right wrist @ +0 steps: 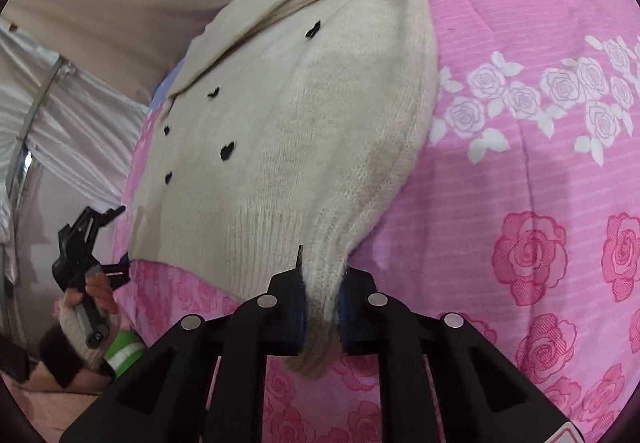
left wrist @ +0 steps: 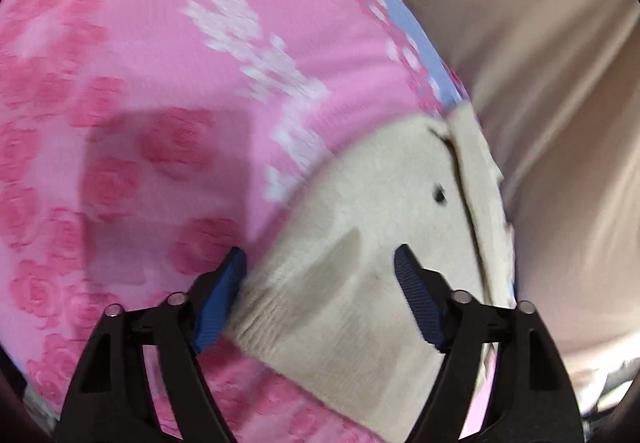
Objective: Fold small clothes
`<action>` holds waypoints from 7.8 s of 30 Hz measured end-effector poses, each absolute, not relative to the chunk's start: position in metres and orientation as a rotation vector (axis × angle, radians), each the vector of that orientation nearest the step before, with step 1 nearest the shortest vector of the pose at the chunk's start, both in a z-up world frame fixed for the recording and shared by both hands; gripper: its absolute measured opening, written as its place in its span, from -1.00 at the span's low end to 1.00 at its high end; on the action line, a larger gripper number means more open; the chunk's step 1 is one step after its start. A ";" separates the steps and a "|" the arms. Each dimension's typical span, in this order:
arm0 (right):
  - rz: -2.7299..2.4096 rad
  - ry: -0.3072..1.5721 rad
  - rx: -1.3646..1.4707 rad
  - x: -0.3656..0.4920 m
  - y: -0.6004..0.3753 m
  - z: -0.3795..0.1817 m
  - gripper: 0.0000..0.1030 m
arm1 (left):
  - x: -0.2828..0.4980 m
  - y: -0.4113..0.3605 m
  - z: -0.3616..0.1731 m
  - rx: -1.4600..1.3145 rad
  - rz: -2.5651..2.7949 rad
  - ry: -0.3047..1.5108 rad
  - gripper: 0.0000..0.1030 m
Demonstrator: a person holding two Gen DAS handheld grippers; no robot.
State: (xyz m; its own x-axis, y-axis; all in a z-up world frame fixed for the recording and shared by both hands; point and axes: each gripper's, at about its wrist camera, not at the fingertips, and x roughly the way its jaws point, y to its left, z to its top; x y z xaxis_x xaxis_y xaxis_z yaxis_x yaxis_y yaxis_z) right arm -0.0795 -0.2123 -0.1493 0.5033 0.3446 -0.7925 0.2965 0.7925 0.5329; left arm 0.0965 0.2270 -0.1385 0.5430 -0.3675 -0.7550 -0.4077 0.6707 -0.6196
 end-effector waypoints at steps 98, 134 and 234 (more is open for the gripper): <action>-0.350 1.011 0.792 -0.069 -0.336 -0.125 -1.00 | 0.172 0.146 -0.130 -0.665 -0.076 1.256 -0.71; -0.214 1.016 0.357 0.125 -0.298 -0.067 -0.79 | 0.262 -0.002 -0.081 -0.047 -0.170 1.044 0.21; -0.275 0.967 0.810 -0.005 -0.322 -0.134 -0.60 | 0.211 0.101 -0.137 -0.542 -0.085 1.203 -0.58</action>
State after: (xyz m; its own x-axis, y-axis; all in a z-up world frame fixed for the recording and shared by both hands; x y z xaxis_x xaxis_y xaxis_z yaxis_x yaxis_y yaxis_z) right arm -0.0050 -0.3219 -0.1341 0.5609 0.1358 -0.8167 0.5448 0.6821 0.4877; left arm 0.2106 0.1013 -0.1366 0.3729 -0.3436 -0.8619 -0.2187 0.8702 -0.4416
